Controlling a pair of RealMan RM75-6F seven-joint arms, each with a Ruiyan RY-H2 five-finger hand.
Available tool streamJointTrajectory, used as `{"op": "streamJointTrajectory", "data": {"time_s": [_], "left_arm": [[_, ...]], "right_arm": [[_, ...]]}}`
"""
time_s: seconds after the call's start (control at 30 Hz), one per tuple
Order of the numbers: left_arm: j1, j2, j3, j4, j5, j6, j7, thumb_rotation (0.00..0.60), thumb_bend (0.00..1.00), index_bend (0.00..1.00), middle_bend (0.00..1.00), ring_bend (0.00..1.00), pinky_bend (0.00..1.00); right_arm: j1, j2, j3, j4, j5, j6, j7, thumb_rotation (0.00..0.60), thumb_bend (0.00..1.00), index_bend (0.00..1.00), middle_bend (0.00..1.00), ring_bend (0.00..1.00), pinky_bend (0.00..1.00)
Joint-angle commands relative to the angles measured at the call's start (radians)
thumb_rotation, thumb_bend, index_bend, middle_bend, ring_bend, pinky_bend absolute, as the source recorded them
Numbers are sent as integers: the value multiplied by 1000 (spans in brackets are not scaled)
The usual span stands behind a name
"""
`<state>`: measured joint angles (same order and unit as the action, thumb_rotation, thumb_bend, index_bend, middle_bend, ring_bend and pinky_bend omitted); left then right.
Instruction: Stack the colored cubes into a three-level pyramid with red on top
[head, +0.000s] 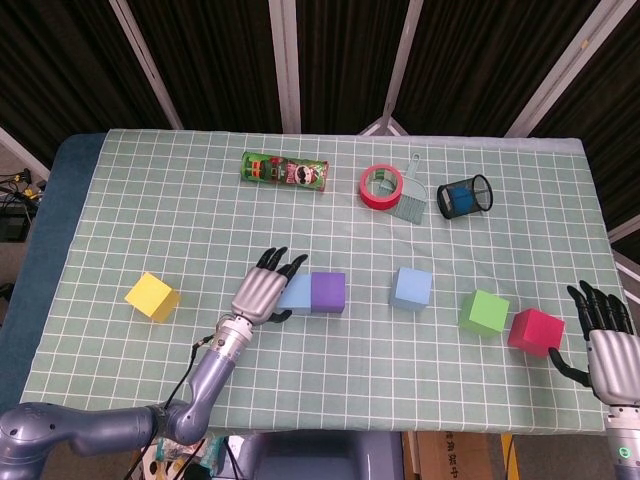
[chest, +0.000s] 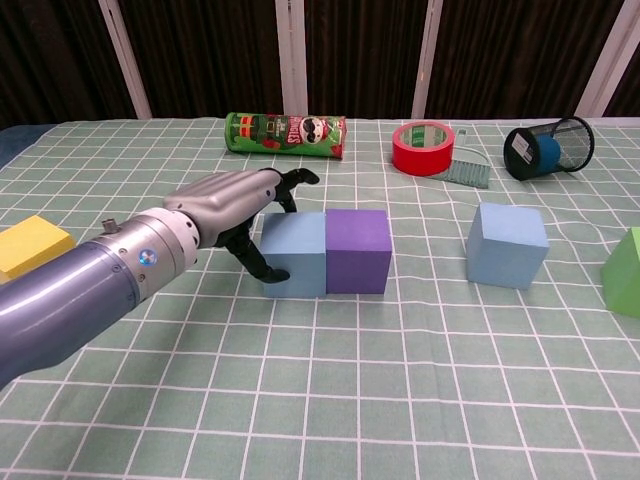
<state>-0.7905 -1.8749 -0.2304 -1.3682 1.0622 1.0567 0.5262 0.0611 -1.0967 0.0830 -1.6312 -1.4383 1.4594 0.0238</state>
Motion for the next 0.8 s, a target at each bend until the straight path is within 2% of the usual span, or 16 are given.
{"op": "streamJointTrajectory", "data": {"time_s": [0.03,0.8], "left_arm": [[-1,1,-1,-1,1,0,-1,600,305,14,338,2,21],[-19,8,-7,20,-13,-23,1,600,305,14,338,1,21]], "right_arm": [[0,-1,0,1,0,0,0,600,300,0,0,0,0],[2,-1,3,0,6,-4,2,600,300,0,0,0,0]]}}
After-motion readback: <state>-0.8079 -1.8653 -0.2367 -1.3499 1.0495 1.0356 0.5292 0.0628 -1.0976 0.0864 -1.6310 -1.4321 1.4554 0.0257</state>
